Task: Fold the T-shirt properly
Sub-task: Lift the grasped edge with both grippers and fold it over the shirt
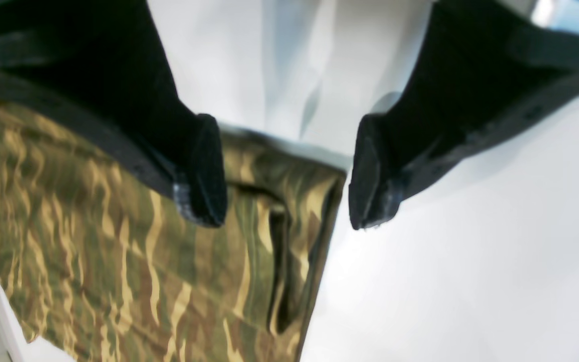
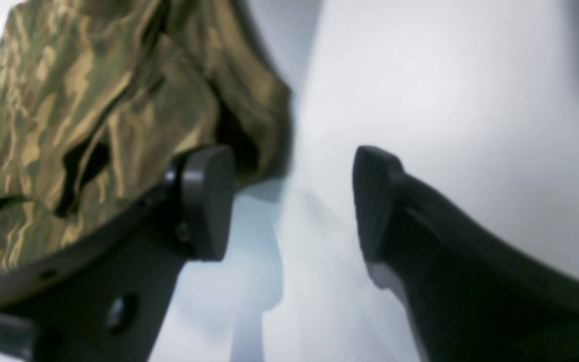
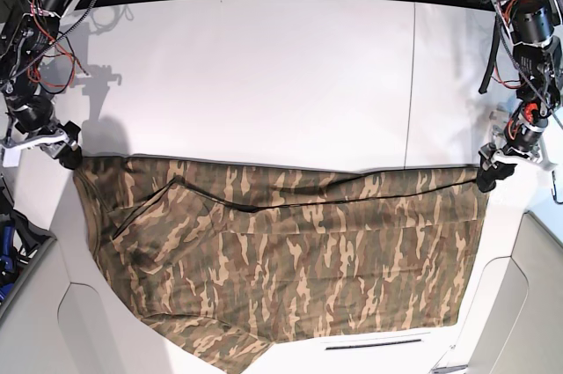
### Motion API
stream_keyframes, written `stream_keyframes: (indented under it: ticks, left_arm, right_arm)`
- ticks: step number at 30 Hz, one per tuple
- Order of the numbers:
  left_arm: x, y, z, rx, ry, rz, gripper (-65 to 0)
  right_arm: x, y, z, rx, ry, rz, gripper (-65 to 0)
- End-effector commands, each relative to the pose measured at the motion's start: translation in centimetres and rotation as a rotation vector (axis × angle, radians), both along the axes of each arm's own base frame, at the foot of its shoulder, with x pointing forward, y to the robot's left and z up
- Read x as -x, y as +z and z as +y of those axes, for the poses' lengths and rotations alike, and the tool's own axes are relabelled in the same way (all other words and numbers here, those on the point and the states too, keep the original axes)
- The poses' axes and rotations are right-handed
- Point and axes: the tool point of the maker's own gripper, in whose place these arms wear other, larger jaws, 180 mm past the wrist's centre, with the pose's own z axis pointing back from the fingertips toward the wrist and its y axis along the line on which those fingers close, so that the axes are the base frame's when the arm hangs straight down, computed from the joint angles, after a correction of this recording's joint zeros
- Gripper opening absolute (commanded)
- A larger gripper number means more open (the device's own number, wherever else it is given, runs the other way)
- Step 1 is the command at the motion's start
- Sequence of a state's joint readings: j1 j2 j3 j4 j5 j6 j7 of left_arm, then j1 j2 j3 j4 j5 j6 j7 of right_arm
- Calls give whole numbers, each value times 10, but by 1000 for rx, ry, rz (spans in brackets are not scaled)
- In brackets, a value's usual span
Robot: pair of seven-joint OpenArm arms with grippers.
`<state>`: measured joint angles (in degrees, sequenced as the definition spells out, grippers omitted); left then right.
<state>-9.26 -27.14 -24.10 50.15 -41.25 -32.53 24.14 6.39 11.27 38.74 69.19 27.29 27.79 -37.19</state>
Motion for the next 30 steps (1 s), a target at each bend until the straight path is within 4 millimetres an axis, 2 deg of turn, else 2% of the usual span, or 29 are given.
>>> stream_keyframes:
  ticks: [1,8,11,13,18,20,24,30]
  left_arm:
    - [-5,4,3,-10,-3,11,-233]
    - [-9,-10,-26,-31,-103,60,-234]
    - [-10,-15,-35,-44,-138,78,-257]
    - [-10,-16,-37,-52,-148,83,-339]
    - [-16,-6,-46,-47,-211,39,-650]
    - [-21,4,-54,-43,-270,-1,-650]
    - [-29,27,-50,-21,-267,-57,-650]
    - [-26,55,-50,18,-327,-32,-650]
  right_arm:
    - [-12,11,-2,9,-2,-43,-278]
    - [-25,-24,34,-26,40,21,-281]
    - [-35,-28,44,-53,53,29,-303]
    - [-41,-25,47,-60,55,20,-379]
    - [-51,-16,52,-51,85,-10,-650]
    - [-54,-10,57,-49,124,-37,-650]
    - [-53,1,69,-51,211,-43,-650]
    - [-39,21,63,39,266,-30,-650]
